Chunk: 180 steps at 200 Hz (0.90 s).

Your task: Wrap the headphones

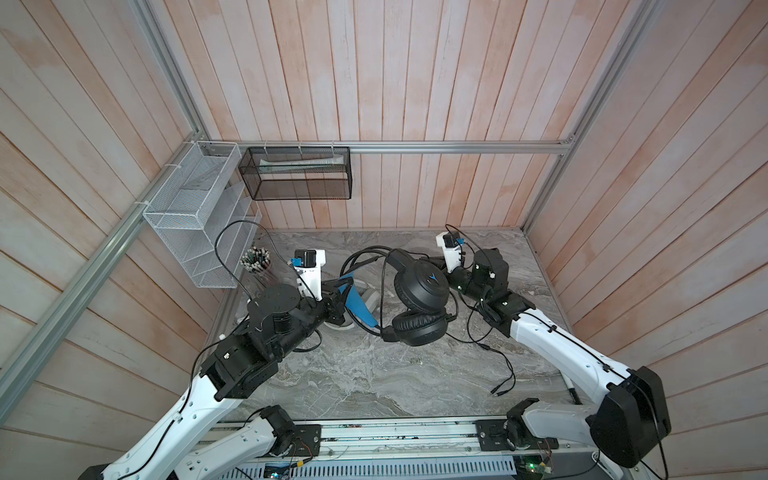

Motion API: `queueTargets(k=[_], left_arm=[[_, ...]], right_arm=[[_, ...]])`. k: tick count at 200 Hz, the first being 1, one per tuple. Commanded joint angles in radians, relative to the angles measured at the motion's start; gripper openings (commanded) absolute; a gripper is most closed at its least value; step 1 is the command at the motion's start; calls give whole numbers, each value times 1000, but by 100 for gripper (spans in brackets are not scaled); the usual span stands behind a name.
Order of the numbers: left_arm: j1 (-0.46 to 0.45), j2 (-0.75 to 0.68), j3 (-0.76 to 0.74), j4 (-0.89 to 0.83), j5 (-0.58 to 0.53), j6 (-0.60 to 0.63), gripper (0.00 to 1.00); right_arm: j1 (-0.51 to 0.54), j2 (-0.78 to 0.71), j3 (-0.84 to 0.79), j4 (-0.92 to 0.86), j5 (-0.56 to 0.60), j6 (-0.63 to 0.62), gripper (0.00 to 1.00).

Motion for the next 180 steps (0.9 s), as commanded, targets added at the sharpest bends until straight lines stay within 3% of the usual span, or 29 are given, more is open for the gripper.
queueTargets(k=[1, 32, 92, 120, 132, 157, 180], left_arm=[[-3, 6, 93, 112, -23, -110, 0], [-3, 60, 169, 74, -14, -142, 0], [-3, 102, 224, 63, 129, -218, 0], [-2, 87, 238, 34, 79, -243, 0], [-2, 90, 256, 10, 71, -238, 0], [-2, 126, 315, -50, 71, -227, 0], [-2, 158, 363, -87, 61, -210, 0]], right_arm=[[41, -33, -51, 84, -19, 20, 9], [62, -31, -117, 144, -16, 49, 13], [61, 65, -77, 136, 52, 33, 3], [59, 83, -102, 207, -12, 66, 5], [61, 64, -150, 277, -32, 85, 12], [60, 0, -248, 388, -67, 127, 44], [65, -67, -356, 476, -105, 190, 67]])
